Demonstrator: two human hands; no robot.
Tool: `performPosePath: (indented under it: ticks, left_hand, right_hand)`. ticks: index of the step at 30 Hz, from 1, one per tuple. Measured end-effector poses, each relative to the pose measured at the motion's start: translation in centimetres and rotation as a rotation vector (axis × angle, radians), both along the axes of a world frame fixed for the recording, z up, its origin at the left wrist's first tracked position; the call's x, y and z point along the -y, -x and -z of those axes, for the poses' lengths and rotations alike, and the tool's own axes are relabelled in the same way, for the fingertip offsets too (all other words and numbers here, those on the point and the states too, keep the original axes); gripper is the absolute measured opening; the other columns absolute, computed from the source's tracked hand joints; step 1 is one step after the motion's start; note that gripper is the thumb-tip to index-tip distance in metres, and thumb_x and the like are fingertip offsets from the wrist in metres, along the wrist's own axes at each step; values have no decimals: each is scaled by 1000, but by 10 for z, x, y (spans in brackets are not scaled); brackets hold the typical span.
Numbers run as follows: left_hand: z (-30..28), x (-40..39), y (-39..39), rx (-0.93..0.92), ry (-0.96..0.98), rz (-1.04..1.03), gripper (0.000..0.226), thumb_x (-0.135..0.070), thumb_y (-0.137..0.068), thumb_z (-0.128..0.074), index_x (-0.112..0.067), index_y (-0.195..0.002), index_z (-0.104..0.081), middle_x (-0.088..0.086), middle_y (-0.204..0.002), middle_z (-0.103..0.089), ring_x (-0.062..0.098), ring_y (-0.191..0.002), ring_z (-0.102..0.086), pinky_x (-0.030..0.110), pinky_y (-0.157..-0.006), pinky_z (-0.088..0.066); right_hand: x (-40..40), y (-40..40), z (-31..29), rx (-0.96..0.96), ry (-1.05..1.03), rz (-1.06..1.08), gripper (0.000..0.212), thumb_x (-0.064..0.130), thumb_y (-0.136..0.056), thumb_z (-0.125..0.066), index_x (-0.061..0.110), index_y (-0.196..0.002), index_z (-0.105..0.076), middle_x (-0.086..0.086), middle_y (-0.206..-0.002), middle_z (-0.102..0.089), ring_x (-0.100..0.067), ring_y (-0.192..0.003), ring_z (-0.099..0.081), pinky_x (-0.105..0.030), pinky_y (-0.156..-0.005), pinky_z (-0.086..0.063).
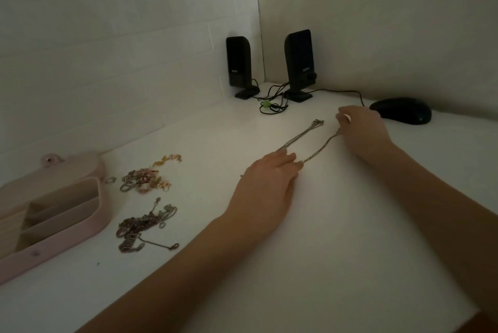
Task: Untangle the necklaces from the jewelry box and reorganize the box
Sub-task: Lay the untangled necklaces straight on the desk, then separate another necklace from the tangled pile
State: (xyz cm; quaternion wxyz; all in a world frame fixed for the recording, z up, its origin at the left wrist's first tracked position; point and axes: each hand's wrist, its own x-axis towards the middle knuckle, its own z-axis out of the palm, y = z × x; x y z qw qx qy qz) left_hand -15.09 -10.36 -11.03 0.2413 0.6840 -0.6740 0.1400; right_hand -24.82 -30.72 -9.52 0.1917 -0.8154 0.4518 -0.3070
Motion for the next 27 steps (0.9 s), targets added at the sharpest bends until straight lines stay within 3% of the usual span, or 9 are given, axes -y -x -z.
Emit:
performPosePath:
  ticks: [2,4,9,14,16,18,20,24,27]
  left_hand:
    - [-5,-8,9,39,-249,-11,63,-45,-95,-17,-9,-140,-43,6,-148,-41,16,-138,-34,34,-116,-21]
    - [-2,-14,12,45,-497,-43,69,-57,-97,-10,-14,-152,-9,0,-160,-6,7,-146,0,32,-118,7]
    - [-2,-12,6,-37,-579,-31,68,-57,-96,-14,-24,-152,4,-6,-160,8,2,-143,13,33,-116,15]
    - [-6,-21,0,23,-501,-15,65,-53,-97,-15,-24,-151,7,-5,-160,6,4,-144,13,28,-116,14]
    - [-15,-36,-9,47,-383,-21,58,-45,-101,-21,-23,-152,-3,-6,-160,-2,4,-145,7,21,-115,11]
    - [-29,-63,-26,-23,-222,-68,45,-29,-102,-34,-24,-146,-32,-8,-154,-26,4,-144,-14,18,-115,-3]
    - [-41,-98,-52,-15,-173,-153,40,-15,-99,-43,-28,-136,-49,-10,-141,-47,7,-135,-37,22,-112,-24]
    - [-53,-156,-92,197,-511,-263,61,-5,-95,-43,-42,-142,-32,-19,-139,-42,2,-125,-42,12,-96,-31]
    - [-53,-170,-102,192,-532,-227,35,-23,-97,-45,-36,-129,-52,-15,-126,-55,5,-115,-53,16,-94,-39]
  right_hand:
    - [-9,0,-1,-254,-78,-45,52,41,-103,-24,11,-144,-37,-11,-149,-38,-29,-137,-34,-49,-112,-20]
    - [-17,-1,4,-532,-152,-107,63,52,-100,-12,17,-152,-18,-2,-160,-13,-22,-147,-11,-62,-112,-2]
    - [-12,-4,15,-580,-118,-53,69,59,-97,-5,19,-153,-1,6,-161,6,-11,-147,6,-65,-110,9]
    - [-15,-3,13,-428,-45,-78,60,50,-101,-13,23,-153,-2,7,-161,3,-10,-147,4,-61,-112,6]
    - [-25,-3,8,-253,49,-97,50,36,-104,-20,22,-152,-16,1,-160,-14,-12,-147,-10,-55,-115,2]
    - [-45,-8,0,-37,115,-164,40,22,-105,-27,21,-144,-38,-8,-146,-44,-18,-129,-44,-48,-115,-16]
    - [-79,-16,-11,84,129,-323,35,13,-103,-33,20,-131,-53,-4,-123,-60,-15,-99,-54,-31,-98,-41]
    - [-156,-38,-26,-29,139,-822,21,16,-97,-53,24,-111,-67,12,-106,-65,1,-95,-56,-7,-81,-42]
    - [-197,-68,-28,-227,-32,-1019,26,38,-86,-67,28,-110,-63,16,-102,-59,1,-92,-54,-7,-73,-42]
